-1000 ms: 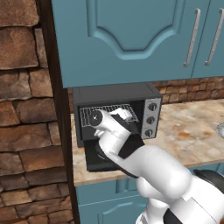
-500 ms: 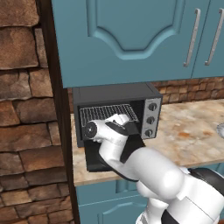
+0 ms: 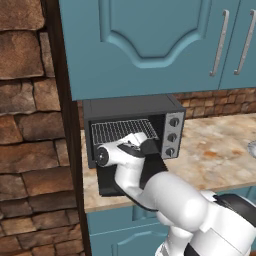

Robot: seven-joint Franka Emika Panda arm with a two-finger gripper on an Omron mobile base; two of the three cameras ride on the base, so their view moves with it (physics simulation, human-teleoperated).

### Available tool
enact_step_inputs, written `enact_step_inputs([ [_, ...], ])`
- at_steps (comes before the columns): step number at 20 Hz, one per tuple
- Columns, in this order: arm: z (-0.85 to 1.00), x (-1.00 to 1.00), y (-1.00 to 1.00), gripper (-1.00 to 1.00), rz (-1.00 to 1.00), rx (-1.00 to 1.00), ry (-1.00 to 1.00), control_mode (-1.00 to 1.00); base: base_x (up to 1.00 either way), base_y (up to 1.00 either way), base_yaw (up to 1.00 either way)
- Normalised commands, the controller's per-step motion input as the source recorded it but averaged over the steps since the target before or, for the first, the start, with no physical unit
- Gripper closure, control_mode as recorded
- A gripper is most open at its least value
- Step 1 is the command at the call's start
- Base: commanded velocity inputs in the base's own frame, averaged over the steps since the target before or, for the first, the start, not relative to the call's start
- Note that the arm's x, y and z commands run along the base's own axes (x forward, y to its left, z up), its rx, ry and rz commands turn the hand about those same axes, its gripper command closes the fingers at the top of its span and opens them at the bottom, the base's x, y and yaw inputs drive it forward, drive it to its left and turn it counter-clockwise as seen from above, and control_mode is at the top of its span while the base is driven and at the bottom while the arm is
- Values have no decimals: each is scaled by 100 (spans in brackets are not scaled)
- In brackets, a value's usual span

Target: Pick up the bagel from the plate, place it on the toaster oven rack, close the door, and set the timer.

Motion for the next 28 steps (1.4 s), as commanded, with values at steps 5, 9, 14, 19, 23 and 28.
enact_step_inputs([
  [5, 0, 0, 1, -100, 0, -4, -4, -100, 0, 0, 0],
  [9, 1, 0, 1, -100, 0, -2, 0, -100, 0, 0, 0],
  [14, 5, 0, 1, -100, 0, 0, 0, -100, 0, 0, 0],
  [19, 4, 1, 1, -100, 0, 0, 0, -100, 0, 0, 0],
  [23, 0, 8, 0, -100, 1, 0, 0, -100, 0, 0, 0],
  [28, 0, 3, 0, -100, 1, 0, 0, -100, 0, 0, 0],
])
